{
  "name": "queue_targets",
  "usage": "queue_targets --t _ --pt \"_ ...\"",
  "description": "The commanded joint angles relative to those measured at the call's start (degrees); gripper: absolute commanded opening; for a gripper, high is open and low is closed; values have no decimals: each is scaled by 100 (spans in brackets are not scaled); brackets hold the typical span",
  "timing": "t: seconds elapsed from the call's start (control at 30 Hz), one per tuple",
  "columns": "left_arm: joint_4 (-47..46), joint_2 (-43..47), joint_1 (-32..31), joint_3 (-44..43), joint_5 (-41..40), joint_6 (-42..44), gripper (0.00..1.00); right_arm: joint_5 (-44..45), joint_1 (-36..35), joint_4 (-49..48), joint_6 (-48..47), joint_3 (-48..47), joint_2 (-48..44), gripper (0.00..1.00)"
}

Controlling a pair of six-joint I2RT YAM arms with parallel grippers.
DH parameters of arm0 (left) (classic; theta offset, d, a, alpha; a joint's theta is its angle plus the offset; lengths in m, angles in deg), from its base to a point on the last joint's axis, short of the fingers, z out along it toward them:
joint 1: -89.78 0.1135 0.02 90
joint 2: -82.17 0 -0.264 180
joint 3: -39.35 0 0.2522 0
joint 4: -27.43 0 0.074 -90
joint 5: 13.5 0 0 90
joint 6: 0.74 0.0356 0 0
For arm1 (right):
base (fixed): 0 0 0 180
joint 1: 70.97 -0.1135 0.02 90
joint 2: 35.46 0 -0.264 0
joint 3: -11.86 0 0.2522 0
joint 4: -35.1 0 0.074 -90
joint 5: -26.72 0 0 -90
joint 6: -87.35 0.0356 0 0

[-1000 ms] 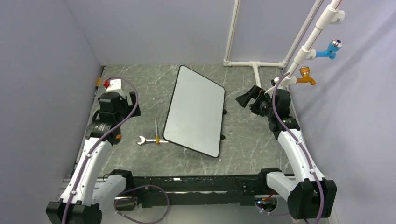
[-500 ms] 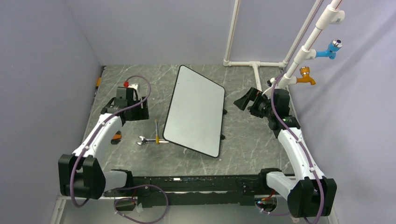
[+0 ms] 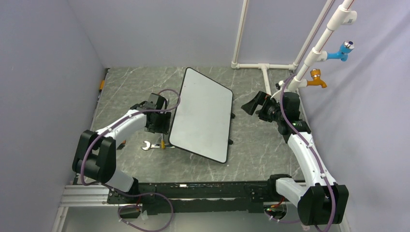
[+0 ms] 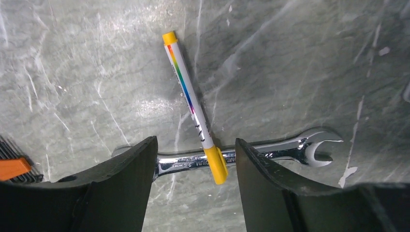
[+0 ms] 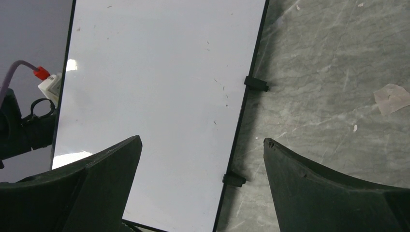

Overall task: Write a sentence on the whiteboard
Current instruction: Pick up the whiteboard marker from the center of the board.

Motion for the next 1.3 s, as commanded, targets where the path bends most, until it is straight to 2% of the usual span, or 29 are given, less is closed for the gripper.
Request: queue_targets --t 0.0,0.2,0.37,0.5,0.63,1.0,1.13,1.27 --pt "192 -89 -130 -188 -206 -324 64 -44 -7 2 -162 -118 -5 100" --pt "-34 227 -152 126 10 -795 54 -85 -12 -70 -136 -80 8 100" --pt "-150 434 -115 314 86 -1186 56 -203 -13 -200 -89 -13 58 100" --pt "-230 678 296 465 455 -1228 55 -271 -5 -268 -130 -67 127 100" --pt "-585 1091 288 881 395 -1496 56 -330 -5 -432 -132 -42 318 100" --pt "-1019 1058 226 1384 29 -1480 51 -643 -7 -370 -218 -94 527 100" --pt "-1244 827 199 1522 100 -1496 41 -671 -7 -364 -203 -117 599 100" --pt "-1471 676 174 1544 200 -1508 40 -670 -13 -373 -194 -109 632 100"
